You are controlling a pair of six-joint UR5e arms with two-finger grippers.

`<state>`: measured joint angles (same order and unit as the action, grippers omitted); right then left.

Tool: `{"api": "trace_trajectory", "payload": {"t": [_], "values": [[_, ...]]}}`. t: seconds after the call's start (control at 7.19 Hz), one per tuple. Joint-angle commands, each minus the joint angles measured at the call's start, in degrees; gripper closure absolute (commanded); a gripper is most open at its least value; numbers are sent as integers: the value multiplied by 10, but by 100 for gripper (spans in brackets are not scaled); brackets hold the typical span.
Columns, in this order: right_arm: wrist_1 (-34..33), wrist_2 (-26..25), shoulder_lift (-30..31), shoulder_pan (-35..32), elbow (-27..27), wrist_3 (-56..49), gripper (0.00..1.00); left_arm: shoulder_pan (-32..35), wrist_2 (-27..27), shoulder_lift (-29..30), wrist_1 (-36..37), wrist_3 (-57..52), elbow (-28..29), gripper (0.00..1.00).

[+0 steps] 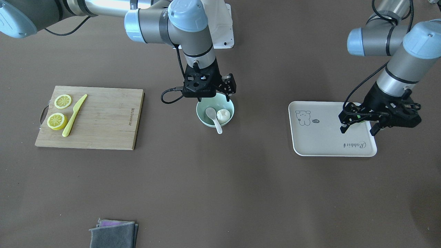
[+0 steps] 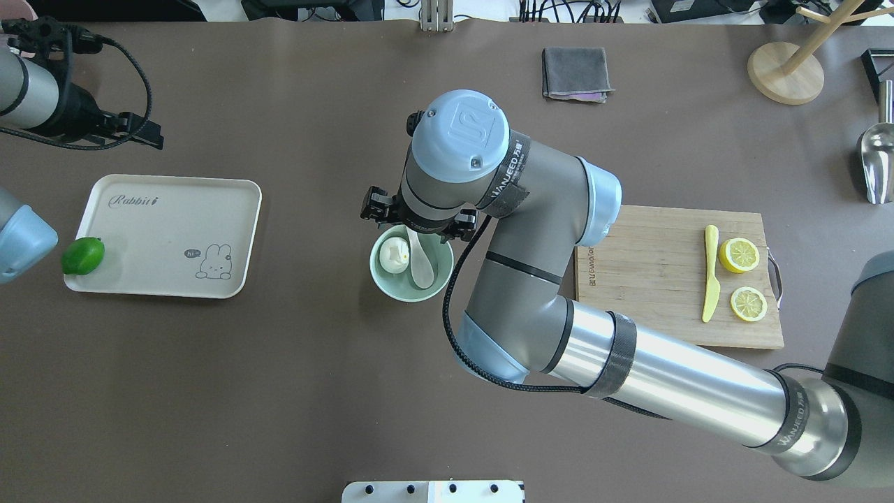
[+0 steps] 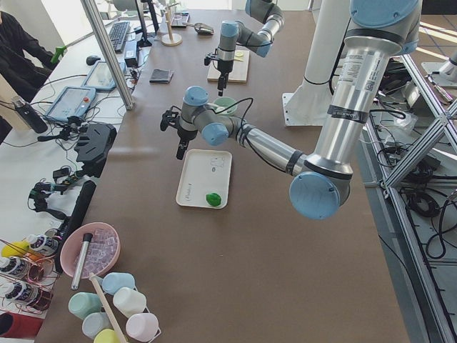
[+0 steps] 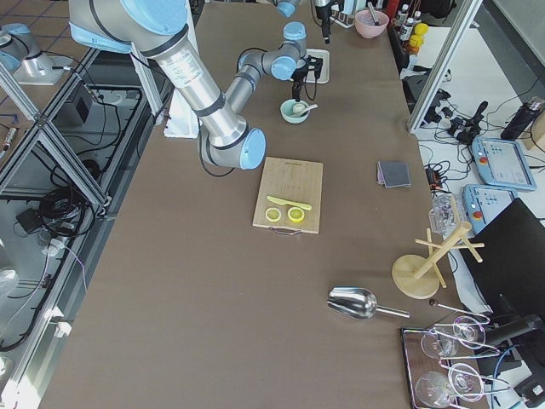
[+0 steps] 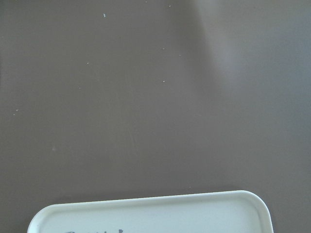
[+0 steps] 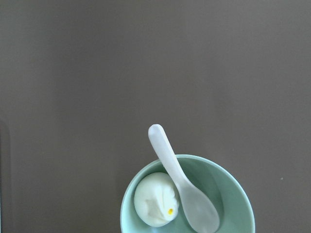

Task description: Put spoon and bun in bowl

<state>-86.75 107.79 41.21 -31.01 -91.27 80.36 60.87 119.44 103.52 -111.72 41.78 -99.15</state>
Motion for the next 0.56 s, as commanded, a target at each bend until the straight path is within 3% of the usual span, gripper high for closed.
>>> {"api": "trace_trajectory", "payload": {"t": [0.0,0.42], "values": [[-71,26,44,-34,-69,-98,0,71,65,-34,10,-131,1,2],[-76,141,208,-192,-165,-261,0,191,67,-35,132,-347,5,2]]}}
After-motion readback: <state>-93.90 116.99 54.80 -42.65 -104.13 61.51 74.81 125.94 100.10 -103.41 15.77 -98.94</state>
